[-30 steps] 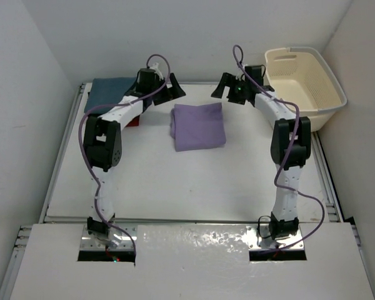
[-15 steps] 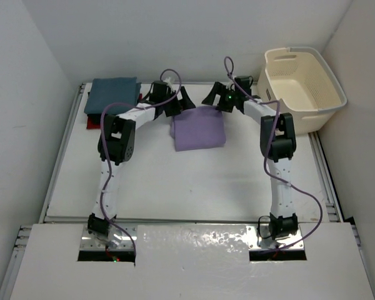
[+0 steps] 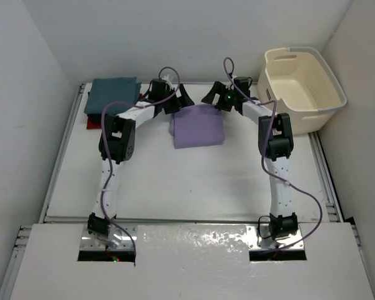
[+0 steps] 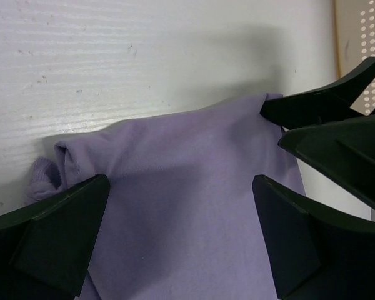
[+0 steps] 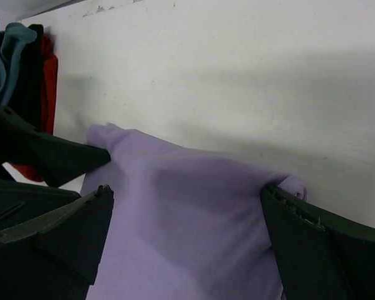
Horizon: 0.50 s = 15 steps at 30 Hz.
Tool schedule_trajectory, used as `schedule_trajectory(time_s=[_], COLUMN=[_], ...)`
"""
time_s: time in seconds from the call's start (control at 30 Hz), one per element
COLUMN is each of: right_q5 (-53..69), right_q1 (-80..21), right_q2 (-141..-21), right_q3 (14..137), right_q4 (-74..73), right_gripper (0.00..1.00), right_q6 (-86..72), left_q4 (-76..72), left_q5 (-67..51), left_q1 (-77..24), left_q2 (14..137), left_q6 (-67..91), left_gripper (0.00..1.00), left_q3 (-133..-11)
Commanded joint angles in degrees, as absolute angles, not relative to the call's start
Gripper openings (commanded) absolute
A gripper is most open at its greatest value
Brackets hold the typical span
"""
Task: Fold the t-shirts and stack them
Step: Fold the long partially folded tshirt into a neat square, then put the neatly folded tshirt into the corner of the board with the left arm
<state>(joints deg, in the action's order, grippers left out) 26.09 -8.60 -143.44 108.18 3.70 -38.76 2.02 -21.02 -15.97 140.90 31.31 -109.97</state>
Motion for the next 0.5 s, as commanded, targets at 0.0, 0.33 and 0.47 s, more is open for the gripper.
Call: schedule_trajectory(time_s=[0.0, 0.33, 0.47], right_q5=[25.1, 23.5, 19.6], right_q1=[-8.3, -8.2, -8.2], right_q2=[-143.1, -127.6, -116.4], right_q3=[113.5, 105.4, 92.2], right_q4=[-0.1, -4.1, -1.2], right_gripper=[0.99, 0.99, 0.99], right_q6=[-34.6, -26.3, -24.2], left_q4=[5.8, 12.3, 12.6], left_q5=[-19.2, -12.1, -6.7], left_q1=[-14.9, -16.5, -17.1], left_q2=[141.0, 125.5, 119.4], left_q6=[27.3, 23.6, 24.6], left_gripper=[1.00, 1.00, 1.00], left_q3=[-116.1, -110.3, -98.9])
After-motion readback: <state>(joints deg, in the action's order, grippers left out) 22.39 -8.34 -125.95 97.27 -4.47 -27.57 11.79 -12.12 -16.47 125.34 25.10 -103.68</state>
